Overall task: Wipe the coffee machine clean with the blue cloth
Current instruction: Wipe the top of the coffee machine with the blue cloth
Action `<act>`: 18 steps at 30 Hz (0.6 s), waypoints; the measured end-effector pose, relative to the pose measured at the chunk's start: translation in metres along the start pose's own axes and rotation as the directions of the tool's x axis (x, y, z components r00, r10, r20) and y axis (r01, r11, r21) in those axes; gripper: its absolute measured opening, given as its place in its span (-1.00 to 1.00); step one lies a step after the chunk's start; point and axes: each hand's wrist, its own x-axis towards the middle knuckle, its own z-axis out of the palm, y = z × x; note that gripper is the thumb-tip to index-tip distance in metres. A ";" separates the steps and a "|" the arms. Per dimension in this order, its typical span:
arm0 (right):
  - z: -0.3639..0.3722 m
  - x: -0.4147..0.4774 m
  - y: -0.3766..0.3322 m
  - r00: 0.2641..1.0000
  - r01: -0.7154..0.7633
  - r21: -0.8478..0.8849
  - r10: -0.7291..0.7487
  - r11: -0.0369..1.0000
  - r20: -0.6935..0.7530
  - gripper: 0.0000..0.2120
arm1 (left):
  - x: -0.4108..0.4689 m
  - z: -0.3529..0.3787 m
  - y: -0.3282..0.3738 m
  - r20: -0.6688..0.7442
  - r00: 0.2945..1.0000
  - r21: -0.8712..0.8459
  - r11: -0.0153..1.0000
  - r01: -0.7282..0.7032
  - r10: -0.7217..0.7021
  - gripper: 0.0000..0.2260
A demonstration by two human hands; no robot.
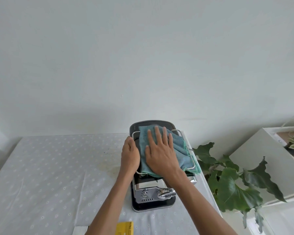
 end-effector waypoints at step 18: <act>-0.011 -0.013 0.017 0.999 0.005 0.148 -0.011 0.989 0.041 -0.43 | -0.001 -0.002 0.001 0.028 1.000 0.006 1.000 0.005 -0.005 -0.67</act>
